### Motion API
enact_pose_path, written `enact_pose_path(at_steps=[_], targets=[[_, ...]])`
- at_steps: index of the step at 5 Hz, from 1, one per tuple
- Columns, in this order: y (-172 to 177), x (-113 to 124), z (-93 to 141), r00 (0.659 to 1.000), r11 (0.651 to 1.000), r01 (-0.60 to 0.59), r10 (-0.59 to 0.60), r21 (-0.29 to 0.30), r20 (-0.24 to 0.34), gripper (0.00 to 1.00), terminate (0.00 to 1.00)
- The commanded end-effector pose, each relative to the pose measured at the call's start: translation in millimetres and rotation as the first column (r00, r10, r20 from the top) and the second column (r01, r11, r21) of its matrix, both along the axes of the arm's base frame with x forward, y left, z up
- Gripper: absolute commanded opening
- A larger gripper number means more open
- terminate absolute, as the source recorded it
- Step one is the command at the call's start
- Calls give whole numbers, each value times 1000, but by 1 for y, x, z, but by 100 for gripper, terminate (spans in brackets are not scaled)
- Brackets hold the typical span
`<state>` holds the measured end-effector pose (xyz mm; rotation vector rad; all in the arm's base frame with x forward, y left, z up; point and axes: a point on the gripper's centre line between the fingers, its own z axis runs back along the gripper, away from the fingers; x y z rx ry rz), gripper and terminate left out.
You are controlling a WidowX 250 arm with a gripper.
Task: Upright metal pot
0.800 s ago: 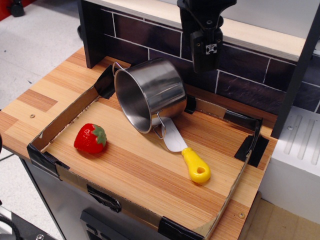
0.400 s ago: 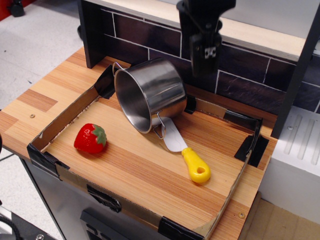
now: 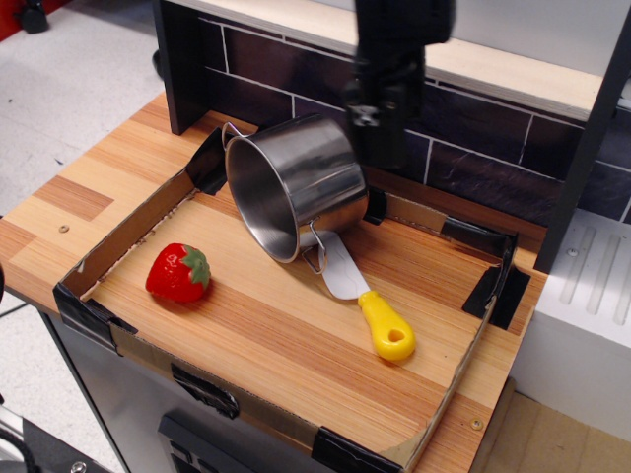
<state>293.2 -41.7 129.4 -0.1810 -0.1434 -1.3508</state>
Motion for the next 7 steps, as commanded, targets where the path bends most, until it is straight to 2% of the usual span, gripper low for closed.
enact_pose_path(at_steps=[1, 2, 3, 4, 5, 7], targets=[[8, 7, 0, 924, 920, 376, -382, 114, 34, 100, 0], [12, 7, -12, 852, 830, 506, -524, 235, 19, 100, 0], [14, 3, -20, 796, 767, 583, -606, 268, 2, 100, 0], [17, -7, -30, 743, 718, 654, -669, 239, -23, 100, 0], [21, -12, -36, 756, 735, 642, -655, 218, -15, 100, 0], [31, -7, -48, 785, 758, 604, -620, 247, -19, 100, 0]])
